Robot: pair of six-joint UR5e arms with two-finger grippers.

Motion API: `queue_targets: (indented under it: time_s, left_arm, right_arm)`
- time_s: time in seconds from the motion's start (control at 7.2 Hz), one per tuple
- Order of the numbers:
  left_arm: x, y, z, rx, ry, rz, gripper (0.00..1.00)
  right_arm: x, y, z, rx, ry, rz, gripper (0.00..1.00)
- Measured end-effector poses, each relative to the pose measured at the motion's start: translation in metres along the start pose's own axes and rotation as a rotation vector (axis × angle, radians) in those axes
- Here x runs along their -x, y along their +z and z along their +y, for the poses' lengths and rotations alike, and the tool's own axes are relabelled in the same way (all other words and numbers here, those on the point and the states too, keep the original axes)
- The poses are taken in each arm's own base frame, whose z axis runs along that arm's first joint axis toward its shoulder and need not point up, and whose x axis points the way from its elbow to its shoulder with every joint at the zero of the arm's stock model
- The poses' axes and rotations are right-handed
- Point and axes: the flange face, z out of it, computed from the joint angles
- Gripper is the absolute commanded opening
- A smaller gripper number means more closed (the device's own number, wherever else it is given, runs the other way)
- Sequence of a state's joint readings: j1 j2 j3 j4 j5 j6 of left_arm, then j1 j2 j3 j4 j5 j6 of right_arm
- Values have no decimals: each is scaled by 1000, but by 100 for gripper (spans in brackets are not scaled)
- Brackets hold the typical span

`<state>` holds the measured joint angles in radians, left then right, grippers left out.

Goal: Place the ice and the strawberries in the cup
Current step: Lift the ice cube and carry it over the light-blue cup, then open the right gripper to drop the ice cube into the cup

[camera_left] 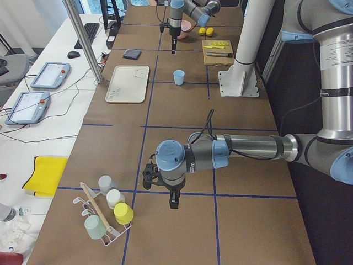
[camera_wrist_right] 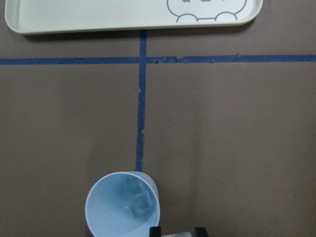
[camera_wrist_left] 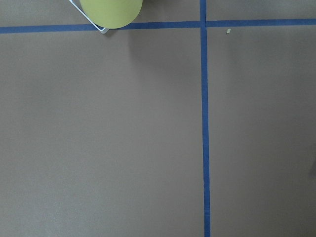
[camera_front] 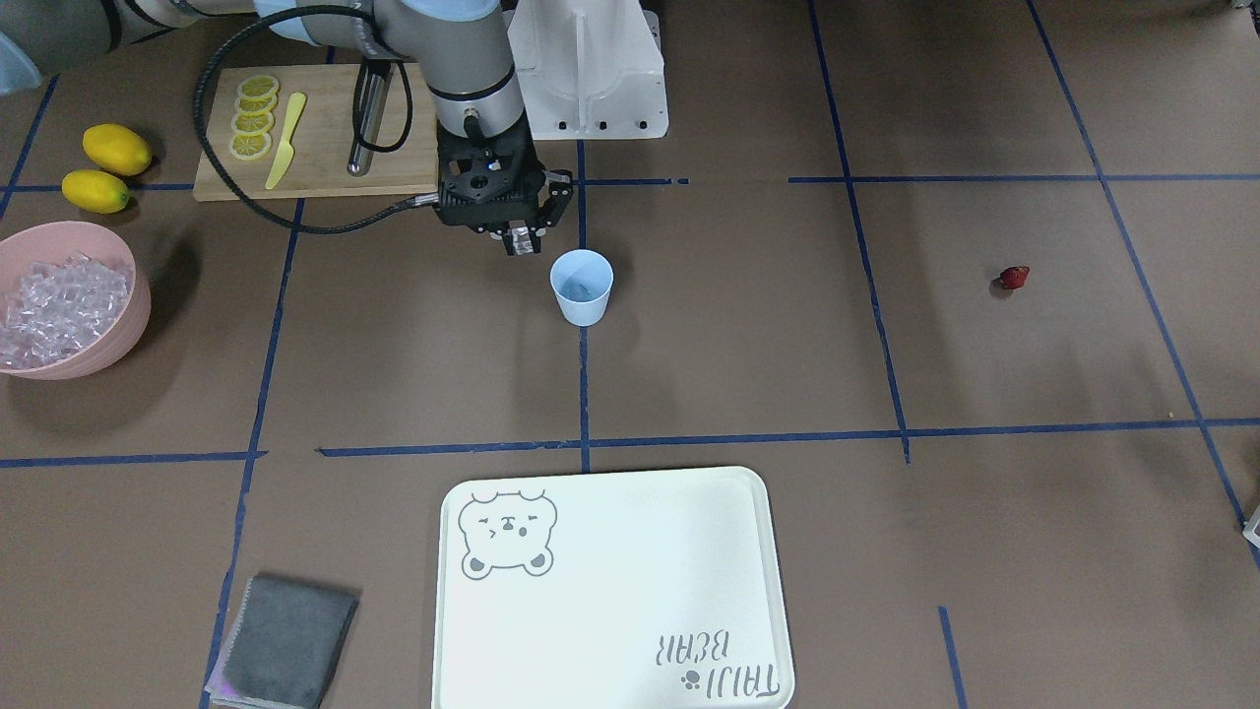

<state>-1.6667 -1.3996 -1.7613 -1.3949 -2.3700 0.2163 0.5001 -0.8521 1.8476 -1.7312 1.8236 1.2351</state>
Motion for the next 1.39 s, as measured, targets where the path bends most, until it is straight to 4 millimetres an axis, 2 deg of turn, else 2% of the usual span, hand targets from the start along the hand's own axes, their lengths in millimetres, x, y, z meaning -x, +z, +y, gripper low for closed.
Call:
queue_targets:
  time_s: [0.14, 0.42, 0.56, 0.69, 0.83, 1.39]
  left_arm:
    - [0, 1, 0, 2, 1, 0, 100]
    - [-1, 2, 0, 4, 2, 0, 100]
    - [-1, 2, 0, 5, 3, 0, 100]
    - [-2, 3, -1, 7, 4, 0, 100]
    - [-2, 3, -1, 7, 5, 0, 100]
    - [-2, 3, -1, 9, 4, 0, 100]
  right_arm:
    - [17, 9, 4, -3, 11, 12, 3]
    - [46, 25, -1, -11, 26, 41, 4]
    - [52, 30, -2, -14, 29, 51, 11]
    - [54, 33, -2, -15, 29, 55, 50]
    - [55, 33, -2, -16, 24, 56, 97]
    - [52, 32, -1, -20, 11, 54, 99]
